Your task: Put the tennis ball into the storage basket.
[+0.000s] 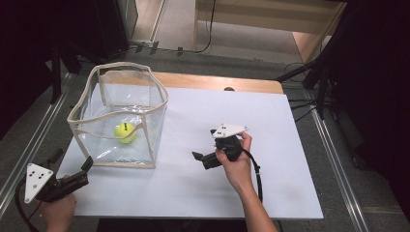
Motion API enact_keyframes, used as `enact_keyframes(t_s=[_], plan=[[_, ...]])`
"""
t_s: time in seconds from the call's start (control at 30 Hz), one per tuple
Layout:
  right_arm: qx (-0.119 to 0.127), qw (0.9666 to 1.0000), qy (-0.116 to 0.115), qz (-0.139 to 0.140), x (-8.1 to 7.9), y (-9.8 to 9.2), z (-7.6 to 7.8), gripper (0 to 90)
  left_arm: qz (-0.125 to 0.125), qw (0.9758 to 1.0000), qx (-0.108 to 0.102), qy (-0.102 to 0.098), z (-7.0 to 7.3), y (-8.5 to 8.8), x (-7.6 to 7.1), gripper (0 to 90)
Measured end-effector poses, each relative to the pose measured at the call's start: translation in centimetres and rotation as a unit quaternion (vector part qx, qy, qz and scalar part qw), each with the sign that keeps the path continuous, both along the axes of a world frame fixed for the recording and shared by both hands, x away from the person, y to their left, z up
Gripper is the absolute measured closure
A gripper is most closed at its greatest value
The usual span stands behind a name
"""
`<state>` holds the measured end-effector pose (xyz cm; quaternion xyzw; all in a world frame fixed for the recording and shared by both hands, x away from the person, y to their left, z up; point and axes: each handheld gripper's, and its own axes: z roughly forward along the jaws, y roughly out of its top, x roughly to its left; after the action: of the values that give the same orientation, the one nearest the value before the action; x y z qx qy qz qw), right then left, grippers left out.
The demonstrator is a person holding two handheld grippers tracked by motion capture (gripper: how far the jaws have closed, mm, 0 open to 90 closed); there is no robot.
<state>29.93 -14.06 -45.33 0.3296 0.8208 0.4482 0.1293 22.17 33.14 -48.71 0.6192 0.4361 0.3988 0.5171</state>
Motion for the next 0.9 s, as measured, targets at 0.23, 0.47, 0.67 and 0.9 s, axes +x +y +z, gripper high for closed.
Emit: enact_keyframes(t_s=[0.23,0.47,0.67,0.9], plan=[[0.002,0.9998,-0.002,-0.018,-0.8,-1.6,-0.7,0.0,0.000,1.0000,0.004,0.000,0.0,0.0,0.0,6.9],[0.004,0.9995,0.000,-0.032,-1.7,-3.1,-1.3,0.0,-0.001,1.0000,0.004,0.001,0.0,0.0,0.0,6.9],[0.008,0.9989,0.002,-0.047,-2.6,-4.6,-1.8,0.0,0.000,1.0000,0.005,0.001,0.0,-0.1,0.0,6.9],[0.012,0.9979,-0.001,-0.064,-3.6,-6.2,-2.2,0.0,0.002,1.0000,0.008,0.002,0.0,-0.1,0.0,6.9]])
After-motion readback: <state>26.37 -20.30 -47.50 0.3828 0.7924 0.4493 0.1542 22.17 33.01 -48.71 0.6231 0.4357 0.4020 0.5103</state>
